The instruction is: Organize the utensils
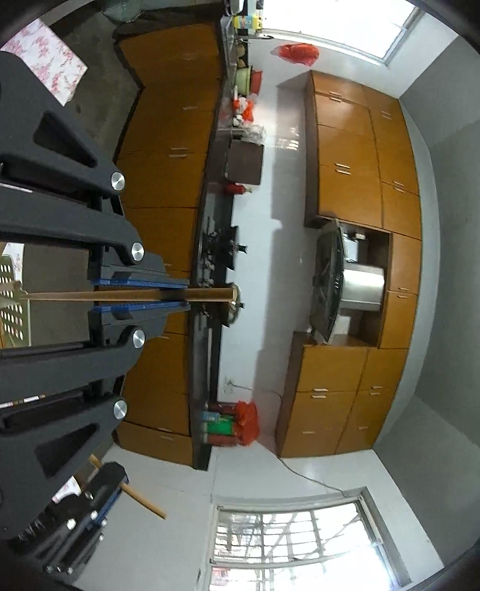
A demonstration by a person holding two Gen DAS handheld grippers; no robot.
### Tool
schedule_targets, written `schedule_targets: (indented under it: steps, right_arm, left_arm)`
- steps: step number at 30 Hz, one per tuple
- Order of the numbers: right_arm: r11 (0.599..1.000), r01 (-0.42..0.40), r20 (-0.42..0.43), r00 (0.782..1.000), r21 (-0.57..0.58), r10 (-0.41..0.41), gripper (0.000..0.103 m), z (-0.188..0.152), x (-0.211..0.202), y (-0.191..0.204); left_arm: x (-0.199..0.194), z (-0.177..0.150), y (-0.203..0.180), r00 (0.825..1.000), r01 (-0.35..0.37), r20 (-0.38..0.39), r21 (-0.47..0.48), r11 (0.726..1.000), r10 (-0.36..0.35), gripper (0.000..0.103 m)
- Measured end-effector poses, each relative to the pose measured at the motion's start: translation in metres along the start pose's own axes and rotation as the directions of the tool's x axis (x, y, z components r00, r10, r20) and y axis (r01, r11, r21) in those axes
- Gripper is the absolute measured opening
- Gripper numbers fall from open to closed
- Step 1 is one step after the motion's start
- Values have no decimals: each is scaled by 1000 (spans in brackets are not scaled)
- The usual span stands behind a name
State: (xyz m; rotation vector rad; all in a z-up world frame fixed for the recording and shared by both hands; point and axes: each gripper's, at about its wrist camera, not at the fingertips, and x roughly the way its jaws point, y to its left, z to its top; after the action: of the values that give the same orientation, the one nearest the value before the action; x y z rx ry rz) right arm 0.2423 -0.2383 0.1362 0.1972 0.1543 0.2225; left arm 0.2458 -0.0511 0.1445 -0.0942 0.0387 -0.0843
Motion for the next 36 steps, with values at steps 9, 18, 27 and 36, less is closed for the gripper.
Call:
schedule_targets:
  steps: [9,18,27,36]
  right_arm:
    - [1000,-12,-82,997,-3,12,9,-29,16,2]
    - [999,-4,-24,1000,-38,3,38,-7,-25,16]
    - [992,82,-1,997,-100,-83,99,-28,-120,33]
    - [978,133,-137,978,-161,-155,99,-104,-167,55]
  left_arm:
    - [7,-30,16,995,25,-98,-54,998,-30,8]
    - [-23,-5,41,993,13,-119,-110,994,-26,56]
    - [-126,-11,60,992,-47,-113,15,999,49,101]
    - [-203,-64,54,982,-108,-140,112,988,124,101]
